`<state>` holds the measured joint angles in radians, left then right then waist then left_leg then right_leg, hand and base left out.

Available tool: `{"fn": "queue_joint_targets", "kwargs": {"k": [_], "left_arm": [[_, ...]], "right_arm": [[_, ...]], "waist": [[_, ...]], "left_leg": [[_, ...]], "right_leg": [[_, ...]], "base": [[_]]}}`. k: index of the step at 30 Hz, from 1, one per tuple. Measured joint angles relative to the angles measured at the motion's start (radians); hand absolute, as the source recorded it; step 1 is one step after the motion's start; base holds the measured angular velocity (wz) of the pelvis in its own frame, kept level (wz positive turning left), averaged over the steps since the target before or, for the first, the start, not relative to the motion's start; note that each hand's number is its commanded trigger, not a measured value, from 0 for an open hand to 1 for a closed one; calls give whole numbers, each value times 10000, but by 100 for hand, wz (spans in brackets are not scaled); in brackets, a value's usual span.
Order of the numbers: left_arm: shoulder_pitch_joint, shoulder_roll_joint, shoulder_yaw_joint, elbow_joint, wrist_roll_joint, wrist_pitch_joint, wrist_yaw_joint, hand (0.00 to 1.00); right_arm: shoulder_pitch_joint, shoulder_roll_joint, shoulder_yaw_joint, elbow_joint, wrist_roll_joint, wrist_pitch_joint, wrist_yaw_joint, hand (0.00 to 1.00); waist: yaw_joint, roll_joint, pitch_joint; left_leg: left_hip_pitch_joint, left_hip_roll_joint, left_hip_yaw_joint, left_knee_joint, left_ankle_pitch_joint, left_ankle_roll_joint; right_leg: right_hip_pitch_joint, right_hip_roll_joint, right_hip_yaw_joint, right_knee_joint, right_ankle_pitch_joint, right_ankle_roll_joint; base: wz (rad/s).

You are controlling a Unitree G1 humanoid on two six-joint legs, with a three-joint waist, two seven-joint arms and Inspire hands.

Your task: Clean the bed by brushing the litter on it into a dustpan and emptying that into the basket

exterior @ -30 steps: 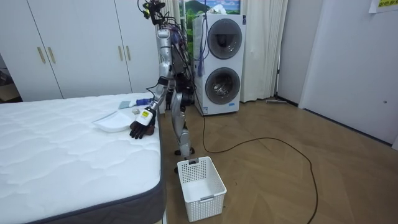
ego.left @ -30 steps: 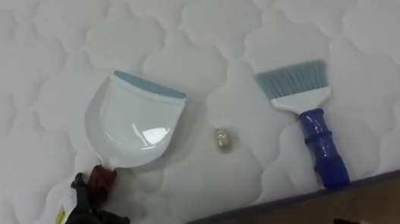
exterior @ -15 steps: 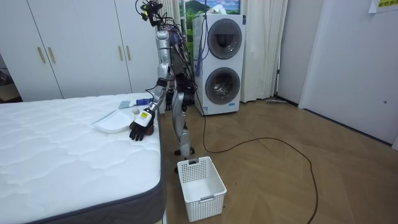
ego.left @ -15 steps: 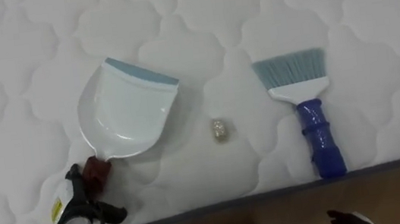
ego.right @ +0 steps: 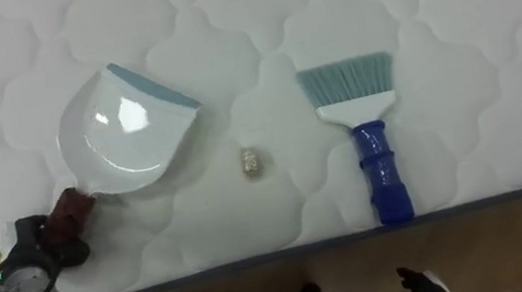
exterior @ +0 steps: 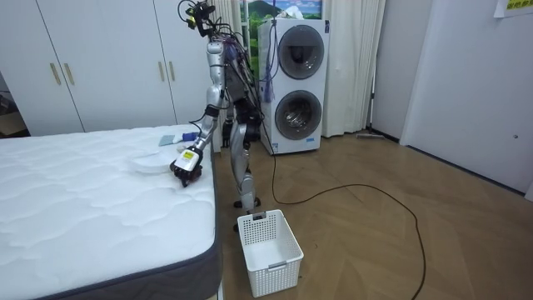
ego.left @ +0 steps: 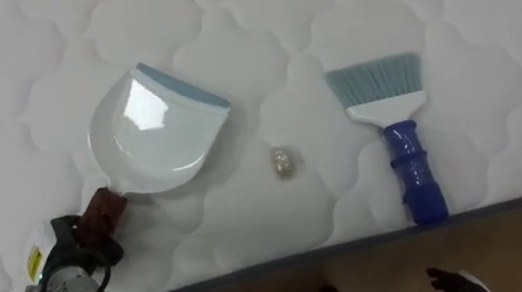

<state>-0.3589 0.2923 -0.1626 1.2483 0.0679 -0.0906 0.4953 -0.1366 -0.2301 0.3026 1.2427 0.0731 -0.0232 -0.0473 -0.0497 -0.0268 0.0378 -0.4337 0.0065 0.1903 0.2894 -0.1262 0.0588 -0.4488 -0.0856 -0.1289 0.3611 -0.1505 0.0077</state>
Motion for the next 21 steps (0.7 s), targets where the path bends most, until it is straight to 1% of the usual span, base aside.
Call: {"fn": "queue_joint_targets", "kwargs": {"k": [3, 5, 8, 13, 15, 16, 18, 21], "left_arm": [[-35, -23, -195, -1, -4, 49, 12, 100], [-34, -30, -194, 4, -68, 88, 20, 100], [-67, 84, -255, 16, -231, 181, 13, 100], [-88, 130, -420, 23, -359, 205, 22, 100], [-84, 149, -506, 70, -358, 270, -16, 100], [-79, 143, -516, 79, -362, 282, -82, 100], [-18, 35, -578, 105, -365, 334, -247, 100], [19, 37, -564, 140, -343, 322, -334, 100]], "right_arm": [[-16, -1, 163, -23, 85, 28, -105, 0], [-16, -1, 279, -25, 175, 32, -203, 0], [-13, -2, 336, -58, 229, 41, -258, 0], [-12, -22, 534, -144, 358, 53, -341, 0], [-6, -50, 688, -244, 421, 73, -378, 0], [0, -56, 687, -274, 434, 82, -378, 0], [10, -59, 685, -276, 478, 113, -373, 0], [10, -63, 684, -271, 482, 112, -362, 0]], "waist": [[1, 0, 0], [0, 0, 0], [-1, 4, 2], [-1, 20, 14], [2, 33, 23], [-6, 36, 25], [-9, 40, 27], [9, 49, 31]], "left_leg": [[-14, -20, 0, -53, 0, 0], [-29, -22, 0, -63, 0, 0], [-42, -21, 1, -71, 0, 0], [-50, -21, 1, -76, 0, 0], [-59, -19, -4, -79, 0, 0], [-62, -19, -7, -79, 0, 0], [-61, -15, -9, -81, 0, 0], [-24, -14, -5, -83, 1, -1]], "right_leg": [[-48, -15, -18, 0, 0, 0], [-64, -18, -26, -4, 0, 0], [-76, -18, -38, -9, 0, 0], [-79, -20, -46, -17, 0, 0], [-80, -25, -79, -17, 0, 0], [-80, -26, -94, -17, 0, 0], [-75, -21, -99, -20, 0, 0], [-40, -19, -99, -20, 0, 0]], "base": [[0], [0], [0], [0], [0], [0], [0], [0]]}}
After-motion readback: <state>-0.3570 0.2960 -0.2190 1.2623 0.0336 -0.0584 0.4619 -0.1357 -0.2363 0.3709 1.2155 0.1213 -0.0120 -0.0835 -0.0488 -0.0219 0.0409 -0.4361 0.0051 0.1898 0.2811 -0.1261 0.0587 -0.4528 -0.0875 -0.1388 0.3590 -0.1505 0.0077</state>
